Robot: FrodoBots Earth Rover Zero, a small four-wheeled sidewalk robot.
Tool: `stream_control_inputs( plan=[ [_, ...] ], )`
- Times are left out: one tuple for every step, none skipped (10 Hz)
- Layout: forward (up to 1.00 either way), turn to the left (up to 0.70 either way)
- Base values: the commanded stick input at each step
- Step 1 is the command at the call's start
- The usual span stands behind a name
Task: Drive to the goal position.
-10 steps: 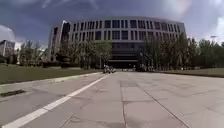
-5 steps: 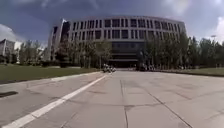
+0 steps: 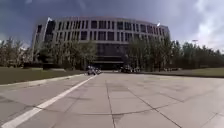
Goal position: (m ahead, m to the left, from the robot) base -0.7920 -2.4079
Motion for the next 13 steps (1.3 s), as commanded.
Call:
stream_control_inputs(
  plan=[
    [0.50, 0.00],
    [0.50, 0.00],
    [0.50, 0.00],
    [0.50, 0.00],
    [0.50, 0.00],
    [0.50, 0.00],
    [0.50, 0.00],
    [0.50, 0.00],
    [0.50, 0.00],
    [0.50, 0.00],
    [0.50, 0.00],
    [0.50, 0.00],
    [0.50, 0.00]
  ],
)
